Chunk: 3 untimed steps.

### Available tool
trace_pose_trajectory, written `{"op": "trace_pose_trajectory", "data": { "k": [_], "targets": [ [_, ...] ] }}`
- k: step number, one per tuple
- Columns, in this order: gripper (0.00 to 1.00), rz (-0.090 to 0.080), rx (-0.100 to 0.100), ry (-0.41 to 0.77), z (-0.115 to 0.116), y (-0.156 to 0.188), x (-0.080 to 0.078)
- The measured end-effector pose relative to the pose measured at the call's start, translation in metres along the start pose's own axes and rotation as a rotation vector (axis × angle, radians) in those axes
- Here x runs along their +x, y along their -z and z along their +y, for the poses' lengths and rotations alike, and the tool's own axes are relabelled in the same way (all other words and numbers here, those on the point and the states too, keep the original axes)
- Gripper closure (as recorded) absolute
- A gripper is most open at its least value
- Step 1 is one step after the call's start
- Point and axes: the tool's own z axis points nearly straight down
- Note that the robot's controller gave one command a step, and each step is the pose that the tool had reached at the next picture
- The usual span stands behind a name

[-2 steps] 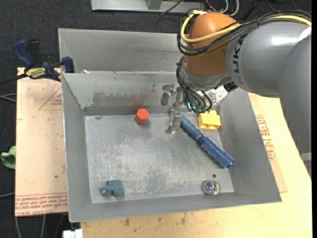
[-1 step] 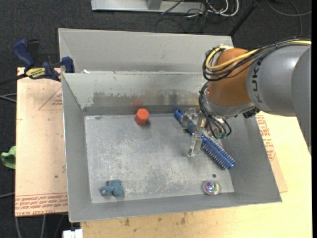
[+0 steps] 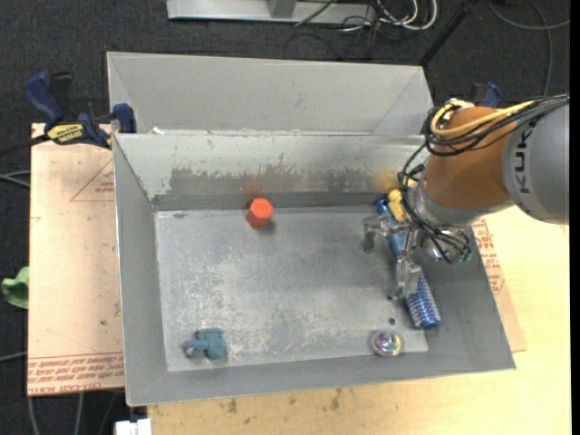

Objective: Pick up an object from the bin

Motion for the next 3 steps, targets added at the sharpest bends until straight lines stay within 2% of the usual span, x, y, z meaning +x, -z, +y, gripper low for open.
{"op": "trace_pose_trajectory", "data": {
  "k": [1, 2, 3],
  "targets": [
    [0.00, -0.006, -0.007, 0.179, -0.028, 0.052, 0.011],
    [0.00, 0.006, -0.006, -0.026, -0.041, 0.044, -0.007],
    [0.00, -0.006, -0.010, 0.242, -0.017, 0.037, 0.039]
  ]
}}
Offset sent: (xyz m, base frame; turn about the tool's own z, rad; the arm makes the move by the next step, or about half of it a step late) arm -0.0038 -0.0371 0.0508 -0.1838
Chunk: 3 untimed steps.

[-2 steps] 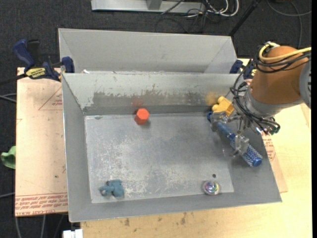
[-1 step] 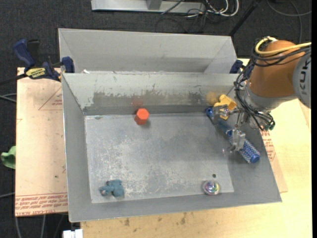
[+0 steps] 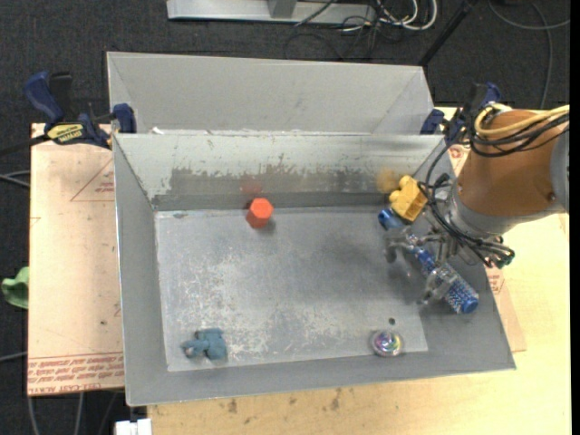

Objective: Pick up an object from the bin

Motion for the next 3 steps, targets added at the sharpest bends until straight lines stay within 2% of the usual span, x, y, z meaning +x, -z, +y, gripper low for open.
{"op": "trace_pose_trajectory", "data": {
  "k": [1, 2, 3],
  "targets": [
    [0.00, 0.000, 0.014, -0.007, -0.028, 0.057, -0.029],
    [0.00, 0.018, -0.016, 0.062, -0.027, -0.019, -0.041],
    [0.00, 0.002, 0.012, -0.153, -0.030, 0.033, -0.057]
  ]
}}
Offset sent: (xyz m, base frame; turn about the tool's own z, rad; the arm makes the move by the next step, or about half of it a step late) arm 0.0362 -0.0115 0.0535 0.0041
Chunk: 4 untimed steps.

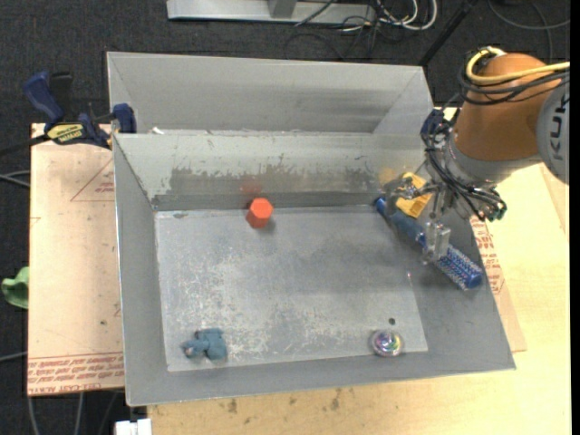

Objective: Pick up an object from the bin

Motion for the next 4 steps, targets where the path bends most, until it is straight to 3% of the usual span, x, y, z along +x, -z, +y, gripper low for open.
{"op": "trace_pose_trajectory", "data": {
  "k": [1, 2, 3, 4],
  "targets": [
    [1.00, 0.002, 0.001, -0.003, -0.001, -0.001, 0.001],
    [0.00, 0.002, 0.001, -0.003, -0.001, -0.001, 0.001],
    [0.00, 0.006, -0.004, 0.484, 0.057, -0.029, 0.042],
    [0.00, 0.003, -0.005, 0.952, 0.105, -0.067, 0.009]
  ]
}}
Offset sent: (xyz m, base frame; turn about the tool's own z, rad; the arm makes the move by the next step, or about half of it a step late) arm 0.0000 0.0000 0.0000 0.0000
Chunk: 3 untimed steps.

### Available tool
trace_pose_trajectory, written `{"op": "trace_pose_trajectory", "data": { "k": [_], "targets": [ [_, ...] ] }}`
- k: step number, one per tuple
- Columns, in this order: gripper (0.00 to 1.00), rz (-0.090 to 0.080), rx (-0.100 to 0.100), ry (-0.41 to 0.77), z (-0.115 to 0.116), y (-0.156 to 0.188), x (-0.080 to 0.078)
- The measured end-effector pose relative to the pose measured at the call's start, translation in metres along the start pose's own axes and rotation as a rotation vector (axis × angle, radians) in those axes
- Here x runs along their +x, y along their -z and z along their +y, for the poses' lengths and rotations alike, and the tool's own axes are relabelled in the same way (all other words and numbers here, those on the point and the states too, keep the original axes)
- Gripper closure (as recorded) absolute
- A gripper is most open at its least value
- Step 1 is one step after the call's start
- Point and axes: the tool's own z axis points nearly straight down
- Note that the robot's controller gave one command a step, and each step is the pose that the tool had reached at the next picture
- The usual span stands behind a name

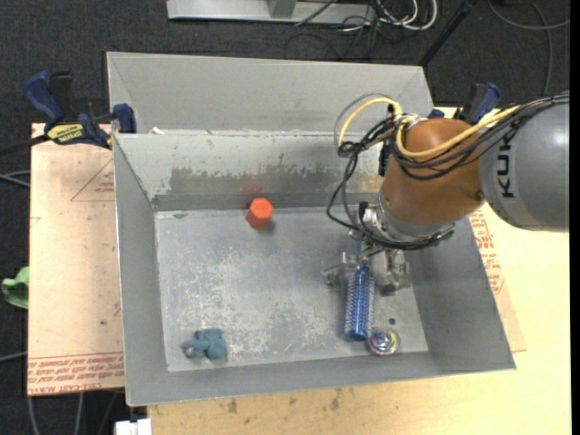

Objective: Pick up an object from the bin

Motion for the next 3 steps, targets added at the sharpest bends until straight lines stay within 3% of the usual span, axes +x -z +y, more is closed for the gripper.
{"op": "trace_pose_trajectory", "data": {
  "k": [1, 2, 3],
  "targets": [
    [1.00, 0.001, 0.000, -0.004, 0.000, 0.000, 0.002],
    [1.00, 0.000, 0.009, -0.007, -0.003, 0.108, 0.002],
    [1.00, 0.002, 0.009, -0.235, -0.010, 0.179, 0.078]
  ]
}}
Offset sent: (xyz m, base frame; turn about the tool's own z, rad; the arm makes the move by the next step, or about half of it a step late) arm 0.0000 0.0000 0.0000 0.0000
